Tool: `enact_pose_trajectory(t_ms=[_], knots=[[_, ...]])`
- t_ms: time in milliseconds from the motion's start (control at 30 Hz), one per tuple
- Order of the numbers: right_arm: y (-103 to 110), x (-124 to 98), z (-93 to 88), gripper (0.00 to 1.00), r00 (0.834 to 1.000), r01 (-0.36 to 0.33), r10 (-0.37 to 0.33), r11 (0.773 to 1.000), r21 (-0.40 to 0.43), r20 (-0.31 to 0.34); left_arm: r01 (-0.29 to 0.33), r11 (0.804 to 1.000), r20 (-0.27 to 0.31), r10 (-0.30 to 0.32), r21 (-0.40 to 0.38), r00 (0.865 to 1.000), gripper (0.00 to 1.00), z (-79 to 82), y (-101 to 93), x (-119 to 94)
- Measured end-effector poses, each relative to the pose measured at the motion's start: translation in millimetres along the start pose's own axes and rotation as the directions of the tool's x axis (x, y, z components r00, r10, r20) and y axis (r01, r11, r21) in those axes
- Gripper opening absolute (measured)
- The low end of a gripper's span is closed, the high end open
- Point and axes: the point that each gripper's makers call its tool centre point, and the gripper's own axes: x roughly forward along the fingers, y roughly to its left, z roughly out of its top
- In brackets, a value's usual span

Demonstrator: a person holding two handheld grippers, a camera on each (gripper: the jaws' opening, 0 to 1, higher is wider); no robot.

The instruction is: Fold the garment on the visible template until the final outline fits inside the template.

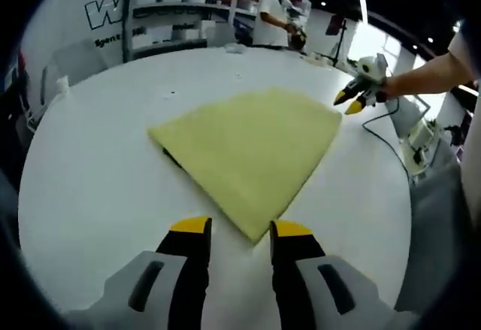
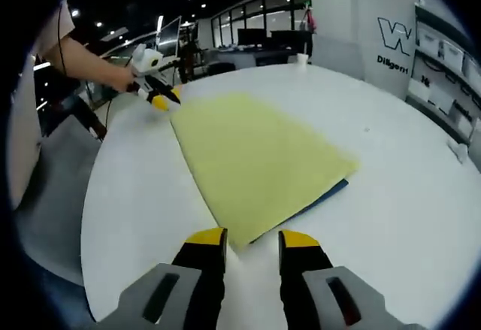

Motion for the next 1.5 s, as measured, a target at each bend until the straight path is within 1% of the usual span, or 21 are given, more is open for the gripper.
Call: enact_pose_trajectory(t_ms=[100, 233, 367, 433, 533, 667, 800, 1033, 1267, 1333, 1500], knots=[[3.6, 2.6, -10.9, 0.21, 1.000, -0.005, 0.005, 1.000, 0.003, -0.022, -0.008, 1.000, -0.007, 0.008, -0.017, 1.000, 0.27, -7.8, -0.2, 0.5], [7.7, 4.8, -18.1, 0.19, 0.999, -0.012, 0.012, 1.000, 0.000, -0.033, -0.005, 1.000, -0.011, 0.005, -0.025, 1.000, 0.25, -13.5, -4.9, 1.9], [9.9, 7.4, -17.8, 0.15, 0.999, -0.016, 0.016, 1.000, -0.005, -0.030, -0.005, 1.000, -0.013, 0.005, -0.029, 1.000, 0.23, -17.4, -6.5, 4.8], [10.8, 10.0, -16.8, 0.12, 1.000, -0.021, 0.020, 1.000, -0.023, -0.021, -0.005, 1.000, -0.016, 0.005, -0.027, 1.000, 0.23, -18.0, -8.7, 6.3], [12.3, 12.9, -16.7, 0.11, 0.999, -0.027, 0.027, 0.999, -0.025, -0.022, -0.003, 1.000, -0.021, 0.003, -0.023, 1.000, 0.21, -18.7, -11.4, 10.1], [13.2, 15.5, -16.0, 0.06, 0.999, -0.035, 0.034, 0.998, -0.043, -0.024, -0.009, 1.000, -0.018, 0.009, -0.015, 1.000, 0.14, -17.9, -11.2, 12.2], [12.8, 15.5, -13.1, 0.01, 0.999, -0.032, 0.031, 0.998, -0.058, -0.018, -0.020, 1.000, -0.017, 0.019, -0.011, 1.000, 0.04, -17.1, -9.3, 13.0], [13.5, 13.6, -13.5, 0.00, 0.999, -0.045, 0.043, 0.996, -0.076, -0.031, -0.014, 1.000, -0.011, 0.014, -0.009, 1.000, 0.01, -15.4, -9.3, 11.2], [18.3, 11.8, -14.6, 0.00, 0.995, -0.087, 0.080, 0.989, -0.123, -0.059, -0.008, 1.000, -0.006, 0.008, 0.001, 1.000, 0.01, -12.6, -6.9, 7.8], [17.9, 12.2, -14.7, 0.00, 0.995, -0.089, 0.080, 0.985, -0.146, -0.067, -0.008, 1.000, -0.004, 0.008, 0.002, 1.000, 0.00, -11.8, -6.3, 7.1], [16.1, 10.6, -13.4, 0.00, 0.995, -0.089, 0.080, 0.985, -0.149, -0.064, -0.008, 1.000, -0.001, 0.008, 0.006, 1.000, 0.00, -10.5, -6.0, 4.9]])
